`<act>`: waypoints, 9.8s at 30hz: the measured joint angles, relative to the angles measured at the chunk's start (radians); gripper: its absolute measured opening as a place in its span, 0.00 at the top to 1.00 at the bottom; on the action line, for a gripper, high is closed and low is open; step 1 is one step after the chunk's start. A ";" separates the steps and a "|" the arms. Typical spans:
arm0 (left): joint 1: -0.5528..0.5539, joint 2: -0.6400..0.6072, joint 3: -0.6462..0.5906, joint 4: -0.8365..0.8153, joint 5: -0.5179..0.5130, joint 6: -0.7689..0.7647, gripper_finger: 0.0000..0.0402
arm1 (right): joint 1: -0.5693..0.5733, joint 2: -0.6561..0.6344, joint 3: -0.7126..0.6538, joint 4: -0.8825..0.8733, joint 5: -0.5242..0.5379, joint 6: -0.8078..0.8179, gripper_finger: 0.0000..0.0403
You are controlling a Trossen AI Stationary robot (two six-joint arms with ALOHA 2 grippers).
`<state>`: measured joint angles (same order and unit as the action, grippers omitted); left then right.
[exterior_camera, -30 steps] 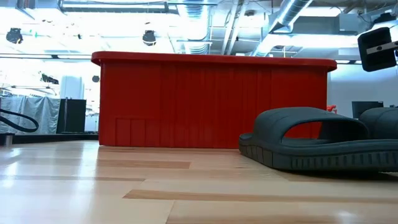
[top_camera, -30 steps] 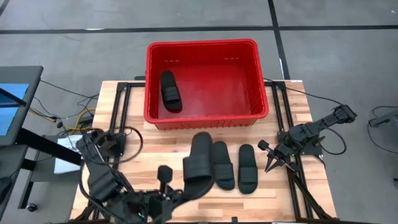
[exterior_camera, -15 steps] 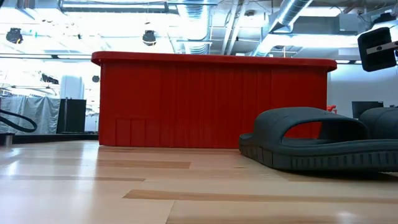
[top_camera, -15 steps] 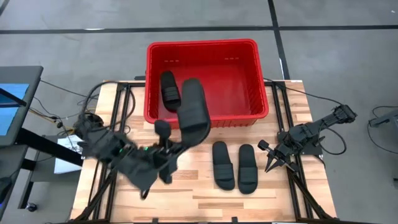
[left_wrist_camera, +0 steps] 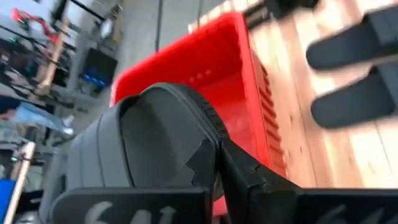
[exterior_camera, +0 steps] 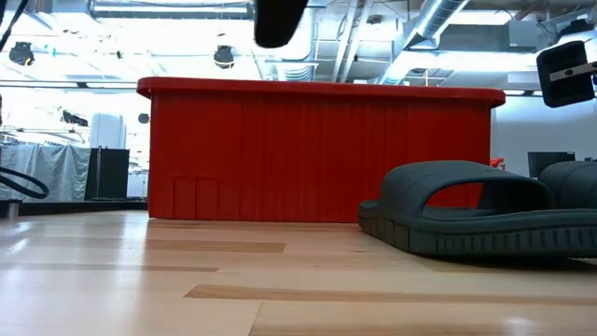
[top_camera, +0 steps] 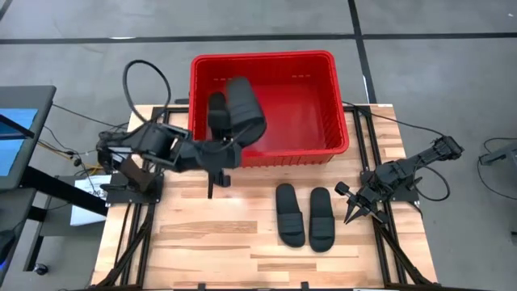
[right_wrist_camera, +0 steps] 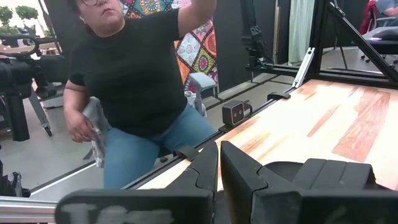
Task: Pick and place slides into bin
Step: Put the black slipper into the red container
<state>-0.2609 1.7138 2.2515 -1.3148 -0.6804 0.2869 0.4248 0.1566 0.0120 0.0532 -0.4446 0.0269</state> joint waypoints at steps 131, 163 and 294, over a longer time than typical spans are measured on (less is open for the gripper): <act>0.701 -0.336 -1.210 0.957 0.528 0.540 1.00 | 0.000 0.000 0.000 0.000 0.000 0.000 0.97; 0.596 -0.341 -1.205 0.883 0.435 0.492 1.00 | 0.000 0.000 0.000 0.000 0.000 0.000 0.97; 0.810 -0.109 -0.980 0.751 0.547 0.610 0.65 | 0.000 0.000 0.000 0.000 0.000 0.000 0.97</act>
<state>0.5494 1.6047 1.2713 -0.5641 -0.1333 0.8967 0.4244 0.1566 0.0120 0.0533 -0.4446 0.0269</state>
